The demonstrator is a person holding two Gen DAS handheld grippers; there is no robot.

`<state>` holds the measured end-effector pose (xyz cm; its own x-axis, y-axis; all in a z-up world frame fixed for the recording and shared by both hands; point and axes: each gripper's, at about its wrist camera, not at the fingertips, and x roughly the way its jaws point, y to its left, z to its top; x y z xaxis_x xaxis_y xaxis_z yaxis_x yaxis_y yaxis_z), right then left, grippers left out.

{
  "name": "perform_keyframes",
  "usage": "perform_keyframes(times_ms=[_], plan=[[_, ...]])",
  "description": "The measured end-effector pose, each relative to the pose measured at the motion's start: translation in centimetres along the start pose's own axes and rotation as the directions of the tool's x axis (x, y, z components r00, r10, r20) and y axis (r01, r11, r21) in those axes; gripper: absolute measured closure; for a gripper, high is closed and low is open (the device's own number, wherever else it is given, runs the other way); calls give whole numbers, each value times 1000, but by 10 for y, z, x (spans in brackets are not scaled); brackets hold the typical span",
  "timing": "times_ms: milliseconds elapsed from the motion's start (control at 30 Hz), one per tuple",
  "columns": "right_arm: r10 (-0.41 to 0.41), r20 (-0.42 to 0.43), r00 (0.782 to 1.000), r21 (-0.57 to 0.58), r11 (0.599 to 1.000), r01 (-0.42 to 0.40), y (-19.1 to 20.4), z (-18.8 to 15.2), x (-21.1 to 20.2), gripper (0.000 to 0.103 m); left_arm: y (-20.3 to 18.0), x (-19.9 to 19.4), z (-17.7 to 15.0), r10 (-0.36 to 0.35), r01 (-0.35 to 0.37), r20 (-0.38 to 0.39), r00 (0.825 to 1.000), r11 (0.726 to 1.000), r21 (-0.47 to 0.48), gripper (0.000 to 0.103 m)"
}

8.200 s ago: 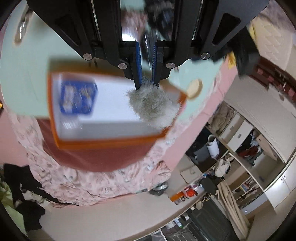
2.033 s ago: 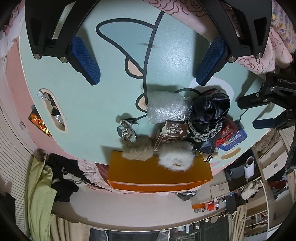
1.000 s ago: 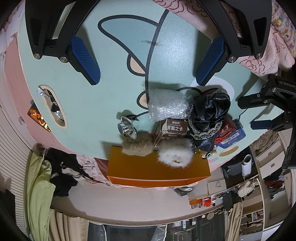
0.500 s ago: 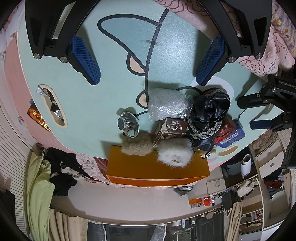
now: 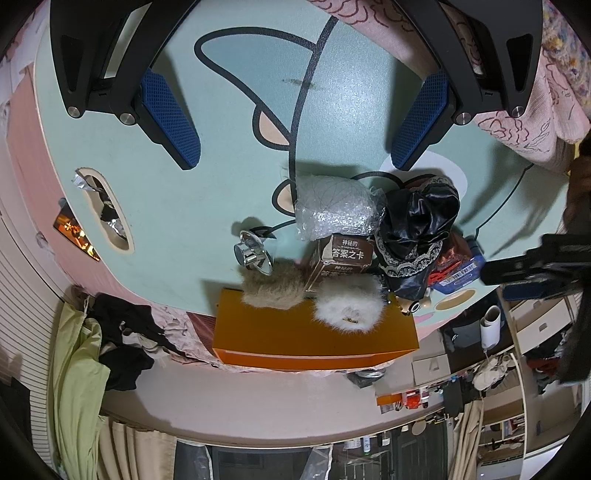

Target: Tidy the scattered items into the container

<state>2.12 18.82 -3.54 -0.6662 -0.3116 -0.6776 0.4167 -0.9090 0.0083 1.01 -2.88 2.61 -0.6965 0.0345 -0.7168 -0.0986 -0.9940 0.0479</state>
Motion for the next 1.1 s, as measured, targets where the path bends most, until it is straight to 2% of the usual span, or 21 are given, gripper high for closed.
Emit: perform_keyframes(times_ms=[100, 167, 200, 267, 300, 467, 500, 567, 633, 700, 867, 900, 933, 967, 1000, 1033, 1067, 1100], plan=[[1, 1, 1000, 0, 1000, -1, 0, 0, 0, 0, 0, 7, 5, 10, -10, -10, 1000, 1000, 10, 4], [0, 1, 1000, 0, 1000, 0, 0, 0, 0, 0, -1, 9, 7, -15, 15, -20, 1000, 1000, 12, 5], [0, 0, 1000, 0, 1000, 0, 0, 0, 0, 0, -1, 10, 7, -32, 32, -25, 999, 999, 6, 6], [0, 1, 1000, 0, 1000, 0, 0, 0, 0, 0, 3, 11, 6, -97, 96, -30, 995, 995, -27, 20], [0, 1, 1000, 0, 1000, 0, 0, 0, 0, 0, 4, 11, 5, -125, 123, -31, 992, 991, -45, 23], [0, 1, 1000, 0, 1000, 0, 0, -1, 0, 0, 16, 16, -1, -216, 209, -34, 976, 968, -138, 25], [0, 1, 1000, 0, 1000, 0, 0, -1, 0, 0, 19, 16, -2, -210, 201, -41, 977, 968, -152, 25], [0, 1, 1000, 0, 1000, 0, 1, -1, -1, 0, 22, 15, -5, -150, 140, -51, 987, 979, -150, 30], [0, 1, 1000, 0, 1000, 0, 1, -1, -1, 0, 21, 10, -8, -97, 91, -38, 995, 987, -131, 36], [0, 1, 1000, 1, 1000, 0, 1, -1, -1, 0, 16, 7, -11, -71, 67, -37, 997, 993, -97, 37], [1, 1, 1000, 1, 1000, -1, 1, 0, 0, 0, 4, 7, -10, -115, 113, -52, 992, 993, -29, 35], [1, 1, 1000, 1, 1000, -1, 1, 0, 0, 0, 2, 13, -10, -134, 133, -89, 987, 991, -16, 35], [1, 1, 1000, 0, 1000, -1, 1, 0, -1, 0, -1, 18, -10, -129, 133, -125, 984, 991, 24, 31], [1, 1, 1000, 0, 1000, -1, 1, 0, -1, 0, -6, 20, -11, -120, 130, -131, 984, 989, 70, 27], [0, 2, 1000, -2, 1000, 0, 1, 0, 0, 0, -9, 22, -11, -131, 142, -137, 982, 987, 76, 27], [-2, 2, 1000, -6, 1000, 2, 2, 0, -1, 0, -9, 23, -11, -128, 140, -139, 982, 987, 74, 29], [-2, 3, 1000, -6, 1000, 2, 2, 1, -1, 0, -8, 22, -11, -121, 132, -132, 984, 989, 72, 37], [0, 3, 1000, -5, 1000, 0, 2, 1, -1, 0, -7, 21, -11, -120, 129, -125, 985, 989, 66, 37]])
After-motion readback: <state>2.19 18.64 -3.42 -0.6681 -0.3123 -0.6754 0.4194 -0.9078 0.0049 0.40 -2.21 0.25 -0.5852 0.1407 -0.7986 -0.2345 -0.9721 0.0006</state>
